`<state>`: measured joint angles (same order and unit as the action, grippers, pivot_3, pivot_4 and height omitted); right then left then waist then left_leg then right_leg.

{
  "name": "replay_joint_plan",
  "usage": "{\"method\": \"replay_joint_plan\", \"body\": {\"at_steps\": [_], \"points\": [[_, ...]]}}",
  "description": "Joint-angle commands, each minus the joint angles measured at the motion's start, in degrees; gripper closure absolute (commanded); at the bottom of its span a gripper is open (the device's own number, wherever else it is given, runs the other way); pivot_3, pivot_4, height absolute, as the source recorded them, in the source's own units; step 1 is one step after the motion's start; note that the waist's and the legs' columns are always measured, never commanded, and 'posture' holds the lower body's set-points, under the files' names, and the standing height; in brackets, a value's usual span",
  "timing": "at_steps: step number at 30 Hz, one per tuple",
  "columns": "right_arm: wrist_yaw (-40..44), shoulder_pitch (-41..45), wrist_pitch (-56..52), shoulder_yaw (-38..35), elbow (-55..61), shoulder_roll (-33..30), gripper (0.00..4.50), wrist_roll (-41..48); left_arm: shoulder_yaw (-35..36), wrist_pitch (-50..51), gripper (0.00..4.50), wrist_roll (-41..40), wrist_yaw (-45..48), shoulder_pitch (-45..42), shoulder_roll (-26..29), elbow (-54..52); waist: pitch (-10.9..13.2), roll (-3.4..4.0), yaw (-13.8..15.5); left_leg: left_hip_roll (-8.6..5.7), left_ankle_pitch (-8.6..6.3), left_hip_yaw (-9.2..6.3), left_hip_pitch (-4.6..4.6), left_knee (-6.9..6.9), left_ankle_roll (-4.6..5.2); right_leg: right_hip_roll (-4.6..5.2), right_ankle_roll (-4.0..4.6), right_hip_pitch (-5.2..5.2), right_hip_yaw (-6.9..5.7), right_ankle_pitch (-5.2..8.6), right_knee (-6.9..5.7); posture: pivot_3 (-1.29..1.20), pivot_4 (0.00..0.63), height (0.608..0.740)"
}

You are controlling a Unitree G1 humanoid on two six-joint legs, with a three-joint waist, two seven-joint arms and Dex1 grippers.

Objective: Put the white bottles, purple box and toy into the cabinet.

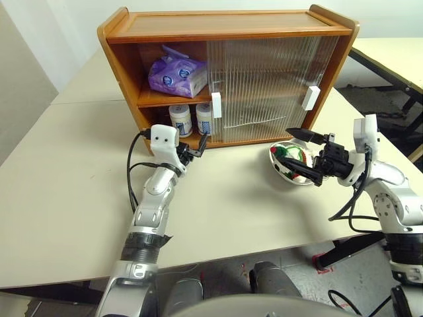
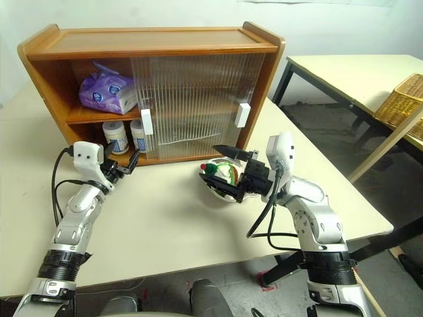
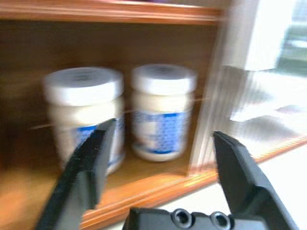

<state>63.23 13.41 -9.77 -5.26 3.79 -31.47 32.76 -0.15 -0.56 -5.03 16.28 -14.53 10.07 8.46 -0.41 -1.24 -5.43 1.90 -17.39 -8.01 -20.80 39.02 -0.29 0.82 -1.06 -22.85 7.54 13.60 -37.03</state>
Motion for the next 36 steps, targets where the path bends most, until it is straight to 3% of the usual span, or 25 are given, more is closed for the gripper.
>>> {"method": "replay_joint_plan", "body": {"at_steps": [1,9,16,21,24,36], "points": [[0.5,0.8,0.7,0.7,-0.7,0.3,0.00,-0.8,-1.5,1.0,1.60,-1.0,3.4,-1.3,0.5,-1.0,0.0,0.00,0.1,0.00,0.00,0.00,0.00,0.00,0.00,0.00,0.00,0.00,0.00,0.00,-0.01,-0.18,0.000,0.740],[0.7,-0.2,1.3,0.8,-0.2,0.7,0.00,-1.0,-4.7,4.7,4.47,-1.3,5.5,-3.7,-0.7,-5.6,0.0,0.00,0.1,0.00,0.00,0.01,-0.02,0.01,0.00,0.00,0.01,0.01,0.00,0.00,0.00,-0.19,0.000,0.740],[0.6,-0.1,1.3,0.9,-0.4,0.8,0.00,-1.1,-9.1,7.4,4.47,-0.3,4.0,-6.1,-6.3,-6.8,0.0,0.00,0.2,-0.01,-0.01,0.01,-0.06,0.16,0.00,0.00,-0.01,0.08,0.01,0.00,0.01,-0.20,0.000,0.740],[0.3,-0.1,0.9,1.0,0.2,0.8,0.00,-1.0,-9.4,5.6,4.47,1.4,2.0,-9.7,-7.7,-2.2,0.0,0.00,-0.1,-0.01,-0.01,0.01,0.03,0.21,0.03,0.00,-0.14,0.11,0.01,-0.04,0.00,-0.20,0.000,0.740],[0.3,0.0,0.8,0.9,0.1,0.7,0.00,-1.0,-9.3,4.7,4.47,3.0,-0.8,-11.1,-8.6,-0.4,0.0,0.00,-0.1,-0.01,0.00,0.01,0.09,0.29,0.05,0.00,-0.63,0.21,0.01,0.23,0.00,-0.20,0.000,0.740],[-0.5,-0.8,-1.0,0.7,2.2,0.0,0.00,-0.5,-9.3,1.7,4.47,6.2,-6.1,-12.8,-10.7,5.3,0.0,0.00,-0.2,-0.01,-0.02,0.01,0.05,0.43,0.05,0.00,-0.68,0.24,0.03,0.26,0.00,-0.20,0.000,0.740]]}}
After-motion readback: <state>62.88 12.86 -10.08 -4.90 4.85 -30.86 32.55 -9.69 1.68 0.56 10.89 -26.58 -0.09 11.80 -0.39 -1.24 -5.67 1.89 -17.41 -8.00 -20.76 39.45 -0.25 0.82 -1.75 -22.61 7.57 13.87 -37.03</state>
